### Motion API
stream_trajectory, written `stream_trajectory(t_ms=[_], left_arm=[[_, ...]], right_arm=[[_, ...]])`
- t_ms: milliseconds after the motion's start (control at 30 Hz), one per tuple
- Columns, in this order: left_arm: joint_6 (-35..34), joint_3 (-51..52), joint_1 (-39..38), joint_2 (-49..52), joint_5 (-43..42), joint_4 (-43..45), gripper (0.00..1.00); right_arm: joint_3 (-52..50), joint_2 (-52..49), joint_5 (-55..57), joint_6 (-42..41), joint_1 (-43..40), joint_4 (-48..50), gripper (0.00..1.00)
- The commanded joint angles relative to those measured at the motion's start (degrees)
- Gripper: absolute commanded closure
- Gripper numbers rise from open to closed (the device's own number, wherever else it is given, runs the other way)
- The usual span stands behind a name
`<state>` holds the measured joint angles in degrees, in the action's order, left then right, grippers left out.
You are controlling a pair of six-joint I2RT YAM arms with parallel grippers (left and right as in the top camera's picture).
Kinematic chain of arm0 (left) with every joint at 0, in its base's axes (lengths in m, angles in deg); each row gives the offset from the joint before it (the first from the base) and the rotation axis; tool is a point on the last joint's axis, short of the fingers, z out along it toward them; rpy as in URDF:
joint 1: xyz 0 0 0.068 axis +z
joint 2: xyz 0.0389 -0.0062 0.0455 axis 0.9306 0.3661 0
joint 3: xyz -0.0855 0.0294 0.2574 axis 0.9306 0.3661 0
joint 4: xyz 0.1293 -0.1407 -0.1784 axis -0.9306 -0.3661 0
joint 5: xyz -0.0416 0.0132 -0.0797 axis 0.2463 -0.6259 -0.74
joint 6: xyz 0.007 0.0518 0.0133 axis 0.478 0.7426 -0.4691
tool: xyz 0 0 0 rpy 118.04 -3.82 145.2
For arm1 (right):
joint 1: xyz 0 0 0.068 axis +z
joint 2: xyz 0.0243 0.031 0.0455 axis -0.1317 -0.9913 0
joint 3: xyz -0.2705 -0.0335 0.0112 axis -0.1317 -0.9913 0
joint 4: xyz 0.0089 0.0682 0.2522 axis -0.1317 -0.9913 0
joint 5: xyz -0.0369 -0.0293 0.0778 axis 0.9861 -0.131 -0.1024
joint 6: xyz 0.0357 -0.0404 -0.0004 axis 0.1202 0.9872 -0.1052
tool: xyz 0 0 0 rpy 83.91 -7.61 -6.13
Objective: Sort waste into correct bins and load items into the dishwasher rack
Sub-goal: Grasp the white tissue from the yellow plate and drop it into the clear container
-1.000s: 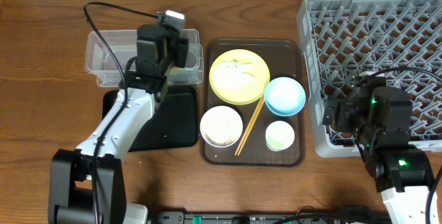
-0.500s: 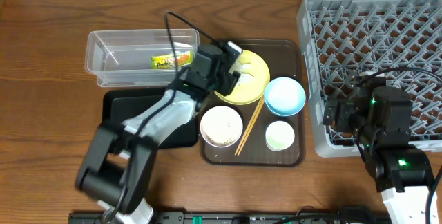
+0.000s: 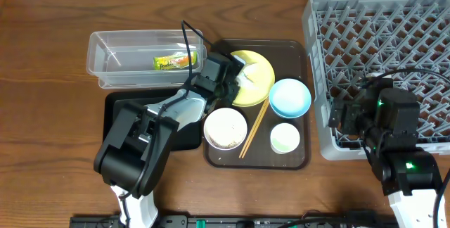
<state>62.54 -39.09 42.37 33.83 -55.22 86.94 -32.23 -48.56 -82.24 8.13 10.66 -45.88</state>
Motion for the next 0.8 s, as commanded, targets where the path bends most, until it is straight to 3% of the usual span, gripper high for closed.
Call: stream_trajectory(t_ms=[0, 233, 367, 667, 767], left_arm=[[-0.48, -0.83, -0.07, -2.64, -0.44, 0.0, 0.85], [-1.09, -0.83, 0.46, -15.87, 0.81, -4.74, 0.86], [-3.06, -0.83, 2.89, -22.29, 9.33, -9.11, 0.85], [-3.43, -0.83, 13.46, -21.31, 12.26, -10.08, 0.83], [-3.43, -0.83, 15.34, -20.22, 12.26, -10.14, 0.57]], right_arm=[[1.31, 0.09, -0.24, -0.28, 0.68, -0.2, 0.01], [1.31, 0.09, -0.24, -0.28, 0.68, -0.15, 0.01], [1.31, 0.09, -0.24, -0.28, 0.68, -0.17, 0.01], [1.31, 0.09, -0.26, -0.31, 0.68, -0.17, 0.01], [1.31, 0.09, -0.26, -0.31, 0.68, -0.17, 0.01]])
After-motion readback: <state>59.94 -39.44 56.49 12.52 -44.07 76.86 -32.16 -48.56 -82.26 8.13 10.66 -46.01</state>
